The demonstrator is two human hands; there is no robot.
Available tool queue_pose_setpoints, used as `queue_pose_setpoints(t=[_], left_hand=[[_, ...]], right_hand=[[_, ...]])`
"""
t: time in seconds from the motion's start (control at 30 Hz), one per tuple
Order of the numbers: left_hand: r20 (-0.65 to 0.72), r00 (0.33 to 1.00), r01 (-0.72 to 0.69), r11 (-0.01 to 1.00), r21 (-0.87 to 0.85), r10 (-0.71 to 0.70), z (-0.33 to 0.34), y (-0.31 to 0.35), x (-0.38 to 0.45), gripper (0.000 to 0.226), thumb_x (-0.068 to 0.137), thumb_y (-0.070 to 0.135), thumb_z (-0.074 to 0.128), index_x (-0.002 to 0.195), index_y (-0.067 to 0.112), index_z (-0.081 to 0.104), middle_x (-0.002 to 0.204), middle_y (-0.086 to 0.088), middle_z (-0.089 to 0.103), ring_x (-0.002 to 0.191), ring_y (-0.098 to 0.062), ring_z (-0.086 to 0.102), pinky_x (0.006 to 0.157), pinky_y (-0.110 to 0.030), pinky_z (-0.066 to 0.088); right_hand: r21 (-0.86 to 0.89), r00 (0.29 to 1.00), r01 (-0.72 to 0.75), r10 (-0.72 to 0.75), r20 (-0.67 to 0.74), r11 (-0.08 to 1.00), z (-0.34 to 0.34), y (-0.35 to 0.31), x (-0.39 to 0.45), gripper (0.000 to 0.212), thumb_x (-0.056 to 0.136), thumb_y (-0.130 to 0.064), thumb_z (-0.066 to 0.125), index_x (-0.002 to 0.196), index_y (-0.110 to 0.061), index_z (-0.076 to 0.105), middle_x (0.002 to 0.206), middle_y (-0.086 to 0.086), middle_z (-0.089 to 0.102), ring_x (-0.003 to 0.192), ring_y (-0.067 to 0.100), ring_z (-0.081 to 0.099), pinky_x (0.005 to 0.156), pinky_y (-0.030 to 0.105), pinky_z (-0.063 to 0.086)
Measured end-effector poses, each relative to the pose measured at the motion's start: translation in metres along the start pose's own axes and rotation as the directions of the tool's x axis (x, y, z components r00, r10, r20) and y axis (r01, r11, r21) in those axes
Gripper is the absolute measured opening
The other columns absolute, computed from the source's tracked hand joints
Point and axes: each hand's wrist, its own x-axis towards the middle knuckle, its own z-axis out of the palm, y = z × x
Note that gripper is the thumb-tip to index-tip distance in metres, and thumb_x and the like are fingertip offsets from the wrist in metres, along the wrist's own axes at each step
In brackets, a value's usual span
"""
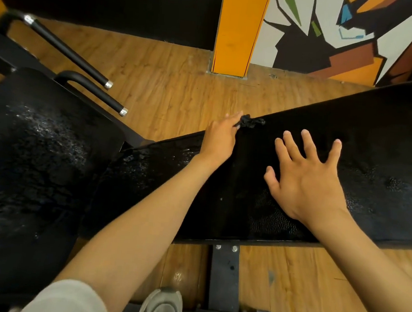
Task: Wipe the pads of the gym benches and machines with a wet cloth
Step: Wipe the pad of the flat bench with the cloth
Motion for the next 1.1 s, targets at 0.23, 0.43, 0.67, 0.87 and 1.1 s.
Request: queue_pose_setpoints(t=[0.23, 0.43, 0.67, 0.87, 1.1], left_hand=[[0.064, 0.971, -0.234, 0.972, 0.027, 0.232, -0.021, 0.000, -0.145, 0.059, 0.103, 0.001, 0.054, 0.156, 0.023, 0.041, 0.158, 0.010, 0.044, 0.151, -0.003, 0.027, 0.121, -0.024, 0.033], [0.087, 0.973, -0.211, 0.977, -0.025, 0.213, -0.025, 0.004, -0.177, 0.061, 0.102, -0.002, 0.055, 0.155, 0.022, 0.042, 0.156, 0.012, 0.042, 0.151, -0.003, 0.027, 0.119, -0.019, 0.032], [-0.022, 0.998, -0.053, 0.998, -0.038, 0.052, -0.001, 0.005, -0.105, 0.050, 0.105, 0.001, 0.051, 0.151, 0.020, 0.049, 0.152, -0.002, 0.053, 0.149, -0.012, 0.035, 0.116, -0.051, 0.042], [0.003, 0.982, -0.189, 0.982, -0.008, 0.189, -0.017, 0.011, -0.236, 0.061, 0.100, -0.003, 0.057, 0.153, 0.025, 0.043, 0.156, 0.014, 0.044, 0.150, 0.002, 0.028, 0.117, -0.029, 0.041], [-0.068, 0.993, -0.097, 0.995, -0.008, 0.096, -0.009, 0.017, -0.202, 0.055, 0.101, -0.002, 0.057, 0.151, 0.019, 0.049, 0.152, 0.006, 0.050, 0.149, -0.009, 0.035, 0.118, -0.038, 0.041]], right_hand=[[0.001, 1.000, 0.003, -0.003, 0.006, 1.000, 0.002, 0.001, 0.000, 0.080, 0.096, -0.054, -0.002, 0.162, -0.015, 0.020, 0.170, 0.008, 0.016, 0.157, 0.036, 0.009, 0.116, 0.073, 0.008], [0.028, 1.000, -0.005, 0.004, 0.011, 1.000, 0.000, 0.002, -0.002, 0.071, 0.102, -0.051, 0.003, 0.162, -0.015, 0.016, 0.170, 0.008, 0.012, 0.157, 0.035, 0.006, 0.118, 0.073, 0.008], [0.046, 1.000, 0.002, -0.003, 0.012, 0.999, -0.001, 0.003, -0.001, 0.071, 0.102, -0.054, 0.010, 0.162, -0.016, 0.016, 0.171, 0.006, 0.012, 0.157, 0.034, 0.005, 0.118, 0.072, 0.005], [0.073, 1.000, 0.001, -0.002, 0.003, 0.997, -0.001, 0.003, -0.003, 0.070, 0.103, -0.053, 0.011, 0.162, -0.016, 0.017, 0.170, 0.006, 0.012, 0.157, 0.034, 0.005, 0.119, 0.071, 0.004], [0.079, 0.999, -0.010, 0.008, 0.031, 0.997, -0.001, 0.003, 0.000, 0.071, 0.102, -0.057, 0.010, 0.162, -0.019, 0.016, 0.171, 0.005, 0.012, 0.157, 0.033, 0.005, 0.118, 0.071, 0.001]])
